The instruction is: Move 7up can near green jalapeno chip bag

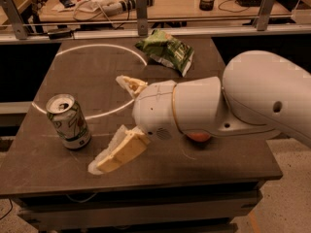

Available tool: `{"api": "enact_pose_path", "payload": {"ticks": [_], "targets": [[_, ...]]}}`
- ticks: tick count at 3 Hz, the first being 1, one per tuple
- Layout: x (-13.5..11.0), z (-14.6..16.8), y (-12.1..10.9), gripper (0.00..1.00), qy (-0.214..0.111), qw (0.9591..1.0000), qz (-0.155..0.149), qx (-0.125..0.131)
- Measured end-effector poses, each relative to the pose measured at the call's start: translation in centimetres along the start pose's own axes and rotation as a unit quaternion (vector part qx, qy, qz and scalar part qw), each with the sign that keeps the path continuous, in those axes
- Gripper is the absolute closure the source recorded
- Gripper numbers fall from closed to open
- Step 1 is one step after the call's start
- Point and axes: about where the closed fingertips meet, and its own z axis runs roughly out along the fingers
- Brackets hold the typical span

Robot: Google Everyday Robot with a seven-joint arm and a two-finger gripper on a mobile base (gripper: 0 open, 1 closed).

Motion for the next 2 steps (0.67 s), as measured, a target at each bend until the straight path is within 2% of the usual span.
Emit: {"api": "enact_pose_path", "payload": {"ticks": [1, 2], "targets": [[-0.8, 2.8, 0.1, 0.0, -0.006, 0.9998, -0.011, -0.015], [-0.6, 5.4, -0.6, 0.0, -0.008, 0.9996, -0.015, -0.02]]}}
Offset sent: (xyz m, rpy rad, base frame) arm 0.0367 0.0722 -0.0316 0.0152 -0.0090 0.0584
